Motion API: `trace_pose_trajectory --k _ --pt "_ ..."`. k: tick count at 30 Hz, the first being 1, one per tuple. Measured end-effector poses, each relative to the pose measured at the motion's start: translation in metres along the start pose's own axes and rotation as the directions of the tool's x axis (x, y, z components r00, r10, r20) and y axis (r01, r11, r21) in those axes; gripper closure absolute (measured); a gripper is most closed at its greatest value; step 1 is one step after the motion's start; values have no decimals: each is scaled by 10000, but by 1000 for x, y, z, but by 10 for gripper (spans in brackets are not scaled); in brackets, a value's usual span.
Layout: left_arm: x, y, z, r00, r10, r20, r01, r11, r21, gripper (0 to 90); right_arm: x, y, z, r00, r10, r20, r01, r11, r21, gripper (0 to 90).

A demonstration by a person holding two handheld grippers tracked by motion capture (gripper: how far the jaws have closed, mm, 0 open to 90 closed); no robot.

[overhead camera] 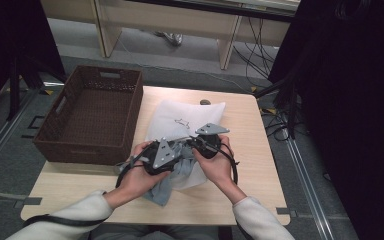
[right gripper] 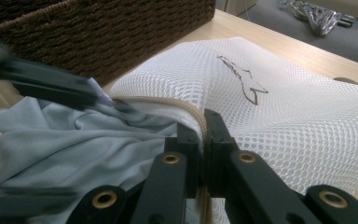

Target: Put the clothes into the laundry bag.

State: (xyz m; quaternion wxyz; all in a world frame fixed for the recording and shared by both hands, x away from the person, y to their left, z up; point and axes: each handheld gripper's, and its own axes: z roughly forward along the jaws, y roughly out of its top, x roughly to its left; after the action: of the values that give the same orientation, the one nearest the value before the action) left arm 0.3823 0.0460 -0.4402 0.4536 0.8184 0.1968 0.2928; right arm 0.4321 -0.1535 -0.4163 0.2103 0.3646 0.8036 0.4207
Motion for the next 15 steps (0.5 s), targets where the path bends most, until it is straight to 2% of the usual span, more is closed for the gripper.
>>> trace_pose_trajectory --k 2,3,4,5,7,8,9,10,11,12,13,14,15 --pt "0 -7 -10 9999 18 114 -21 9997 256 369 1 1 -1 9999 125 -33 -125 9999 60 877" --pt "1 -12 -15 9994 262 229 -277 9973 674 365 2 1 -1 9999 114 -32 -114 9999 86 877" --pt "-1 -19 -16 9993 -188 326 166 9976 676 355 3 1 -1 9998 206 -13 -206 9997 117 877" --pt "0 -24 -18 9994 3 358 -35 9958 915 345 4 1 -2 9998 174 -37 -174 9996 216 877" --pt "2 -32 -18 9986 -103 512 31 9903 1390 323 3 1 -1 9999 136 -22 -136 9997 204 877" --pt "4 -34 -16 9976 -236 657 128 9870 1601 323 3 1 -1 9999 136 -22 -136 9997 204 877" --pt "3 -36 -12 9961 -520 714 395 9851 1674 317 3 1 -1 9999 119 -24 -119 9997 212 877" --pt "3 -38 -8 9955 -551 770 401 9821 1842 321 4 1 -1 9997 223 -20 -222 9995 235 877" --pt "3 -39 -3 9955 -458 835 279 9785 2045 358 4 0 1 10000 58 25 -58 10000 54 877" --pt "1 -42 2 9954 -522 802 352 9790 2007 358 4 0 1 10000 58 25 -58 10000 54 877" --pt "1 -44 7 9945 -574 876 342 9687 2460 375 3 0 1 9999 -99 -46 99 9999 105 877" --pt "0 -46 12 9932 -754 891 508 9665 2514 394 3 0 1 9999 -7 -132 11 9997 238 877" --pt "0 -47 16 9929 -717 946 438 9619 2700 474 4 -1 2 9999 58 -122 -54 9995 325 877"
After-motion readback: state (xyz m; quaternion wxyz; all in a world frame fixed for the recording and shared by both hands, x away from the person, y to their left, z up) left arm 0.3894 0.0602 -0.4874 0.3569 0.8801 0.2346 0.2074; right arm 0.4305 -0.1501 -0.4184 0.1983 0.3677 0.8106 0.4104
